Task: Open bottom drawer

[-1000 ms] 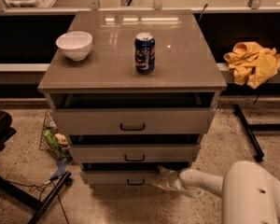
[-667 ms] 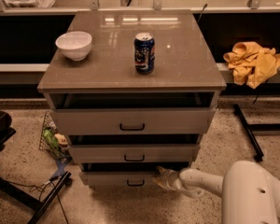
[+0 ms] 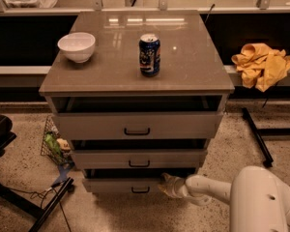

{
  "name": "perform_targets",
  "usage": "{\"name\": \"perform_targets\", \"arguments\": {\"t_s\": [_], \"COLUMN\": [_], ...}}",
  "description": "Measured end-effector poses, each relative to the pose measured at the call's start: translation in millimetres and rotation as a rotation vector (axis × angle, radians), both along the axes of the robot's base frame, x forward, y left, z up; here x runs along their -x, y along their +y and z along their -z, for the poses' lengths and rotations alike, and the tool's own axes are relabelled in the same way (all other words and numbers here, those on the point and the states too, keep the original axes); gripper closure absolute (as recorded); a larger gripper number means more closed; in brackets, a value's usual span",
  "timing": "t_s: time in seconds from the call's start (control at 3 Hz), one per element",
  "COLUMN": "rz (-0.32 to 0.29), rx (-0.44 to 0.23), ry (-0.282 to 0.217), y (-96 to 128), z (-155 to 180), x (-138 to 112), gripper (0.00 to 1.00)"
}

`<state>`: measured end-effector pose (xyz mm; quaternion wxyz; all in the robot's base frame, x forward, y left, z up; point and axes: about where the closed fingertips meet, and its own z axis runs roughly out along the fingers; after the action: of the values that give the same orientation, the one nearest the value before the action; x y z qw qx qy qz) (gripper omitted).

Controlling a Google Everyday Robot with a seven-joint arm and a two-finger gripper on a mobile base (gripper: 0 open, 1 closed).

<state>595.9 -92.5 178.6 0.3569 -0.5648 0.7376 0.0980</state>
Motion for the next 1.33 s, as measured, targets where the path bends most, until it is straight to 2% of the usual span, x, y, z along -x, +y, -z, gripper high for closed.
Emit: {"name": "perform_targets", "arguments": {"t_s": [1.33], "rz": [0.0], "rx": [0.0], "ry": [0.0], "y": [0.1], "z": [-0.7], "x": [0.3], "gripper": [1.0]}}
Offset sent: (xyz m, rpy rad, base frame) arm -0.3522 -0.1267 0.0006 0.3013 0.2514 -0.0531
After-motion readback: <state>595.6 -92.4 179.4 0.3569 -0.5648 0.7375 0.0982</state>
